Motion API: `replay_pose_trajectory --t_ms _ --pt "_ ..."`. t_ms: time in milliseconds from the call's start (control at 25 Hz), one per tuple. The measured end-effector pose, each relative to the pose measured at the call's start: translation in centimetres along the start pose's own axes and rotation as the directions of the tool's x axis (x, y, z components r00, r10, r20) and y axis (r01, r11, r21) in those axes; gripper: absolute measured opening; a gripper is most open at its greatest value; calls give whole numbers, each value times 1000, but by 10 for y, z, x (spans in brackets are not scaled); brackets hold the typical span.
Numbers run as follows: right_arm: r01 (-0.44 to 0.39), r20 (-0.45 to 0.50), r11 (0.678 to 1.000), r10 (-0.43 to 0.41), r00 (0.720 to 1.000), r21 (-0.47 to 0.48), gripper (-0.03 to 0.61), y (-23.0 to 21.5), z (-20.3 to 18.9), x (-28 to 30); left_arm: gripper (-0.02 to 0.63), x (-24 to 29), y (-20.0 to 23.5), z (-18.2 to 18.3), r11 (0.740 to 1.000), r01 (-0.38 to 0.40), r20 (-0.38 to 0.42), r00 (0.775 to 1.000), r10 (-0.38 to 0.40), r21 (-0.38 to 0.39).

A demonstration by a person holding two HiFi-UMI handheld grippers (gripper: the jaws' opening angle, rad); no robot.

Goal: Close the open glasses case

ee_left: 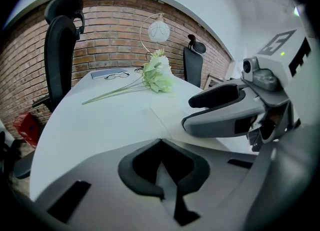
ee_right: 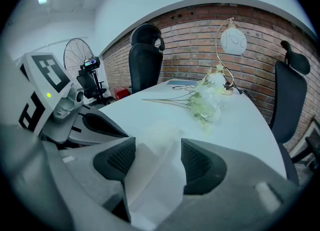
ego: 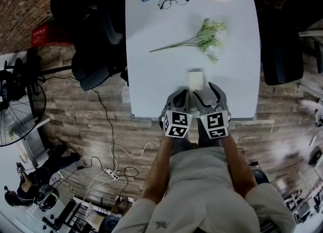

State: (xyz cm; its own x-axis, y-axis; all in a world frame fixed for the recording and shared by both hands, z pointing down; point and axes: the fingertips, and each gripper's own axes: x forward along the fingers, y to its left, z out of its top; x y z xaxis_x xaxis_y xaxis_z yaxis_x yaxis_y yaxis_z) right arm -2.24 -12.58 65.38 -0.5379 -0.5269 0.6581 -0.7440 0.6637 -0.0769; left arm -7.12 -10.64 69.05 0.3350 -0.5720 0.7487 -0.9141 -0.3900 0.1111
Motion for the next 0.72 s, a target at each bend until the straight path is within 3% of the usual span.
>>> replay_pose_trajectory --t_ms 440,720 --pt "19 18 1000 -19 1000 -1 287 0 6 -3 4 -6 9 3 1000 -2 35 999 3 -26" --pt "41 64 999 -41 997 1 287 0 23 -15 4 -22 18 24 1000 -18 97 995 19 -14"
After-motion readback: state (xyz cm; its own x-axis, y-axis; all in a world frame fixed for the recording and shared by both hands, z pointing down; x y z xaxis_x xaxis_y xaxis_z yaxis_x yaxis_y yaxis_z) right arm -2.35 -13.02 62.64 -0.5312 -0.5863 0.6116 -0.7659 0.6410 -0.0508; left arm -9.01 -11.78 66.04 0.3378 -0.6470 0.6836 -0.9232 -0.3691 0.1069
